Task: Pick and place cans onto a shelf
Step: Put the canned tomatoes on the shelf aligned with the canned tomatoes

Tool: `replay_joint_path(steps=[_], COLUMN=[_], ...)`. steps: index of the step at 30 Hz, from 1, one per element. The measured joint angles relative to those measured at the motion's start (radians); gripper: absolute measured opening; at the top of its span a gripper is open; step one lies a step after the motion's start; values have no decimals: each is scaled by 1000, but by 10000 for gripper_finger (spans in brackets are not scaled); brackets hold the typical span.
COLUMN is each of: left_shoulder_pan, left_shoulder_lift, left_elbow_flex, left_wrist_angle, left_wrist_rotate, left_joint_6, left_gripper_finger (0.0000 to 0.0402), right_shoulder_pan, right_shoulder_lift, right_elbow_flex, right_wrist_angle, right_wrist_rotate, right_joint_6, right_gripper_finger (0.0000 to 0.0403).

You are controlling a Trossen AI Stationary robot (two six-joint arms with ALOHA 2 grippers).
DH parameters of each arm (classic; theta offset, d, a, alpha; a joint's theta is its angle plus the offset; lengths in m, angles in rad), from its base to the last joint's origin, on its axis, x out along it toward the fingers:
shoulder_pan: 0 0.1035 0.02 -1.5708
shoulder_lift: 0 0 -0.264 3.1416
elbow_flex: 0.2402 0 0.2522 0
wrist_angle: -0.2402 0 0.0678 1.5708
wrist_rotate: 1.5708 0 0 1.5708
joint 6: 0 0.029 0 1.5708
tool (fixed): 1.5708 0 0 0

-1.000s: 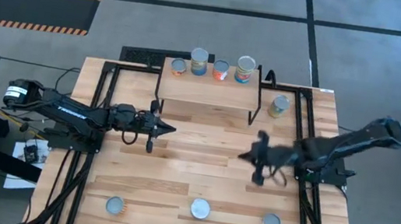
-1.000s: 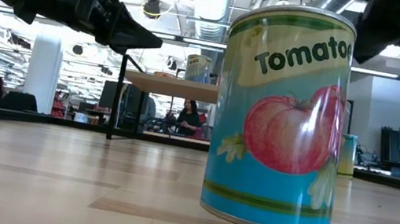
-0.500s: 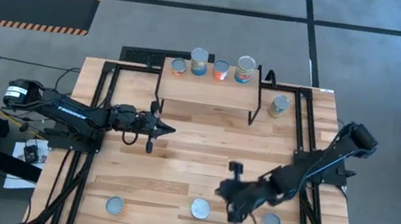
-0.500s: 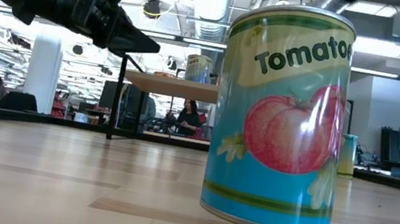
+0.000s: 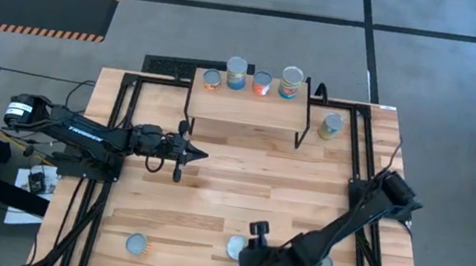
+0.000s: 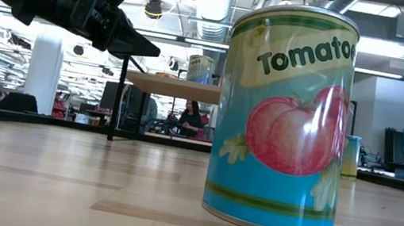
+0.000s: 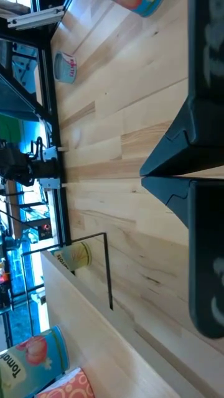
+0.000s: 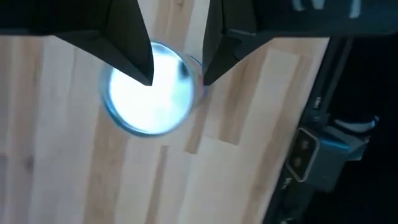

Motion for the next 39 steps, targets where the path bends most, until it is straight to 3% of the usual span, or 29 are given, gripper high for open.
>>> replay_joint_path(steps=[12, 24, 27, 33, 39], left_shoulder_pan=[0, 0, 0, 0, 0], left_shoulder_lift=[0, 0, 0, 0, 0], left_elbow_flex=[0, 0, 0, 0, 0], left_wrist_angle=[7, 17, 31, 40, 26], left_wrist_rotate=[0, 0, 0, 0, -8], left_joint_6=[0, 17, 17, 20, 20], left_gripper_finger=[2, 2, 2, 2, 2], right_shoulder_pan=[-6, -35, -44, -75, -126], right_shoulder_lift=[28, 85, 85, 70, -2], right_elbow_flex=[9, 13, 13, 13, 6], right_wrist_angle=[8, 24, 15, -25, -140], right_wrist_rotate=[-15, -35, -38, -60, -58], right_joint_6=[-74, -102, -102, -107, -120], right_gripper_finger=[116, 119, 96, 11, 8])
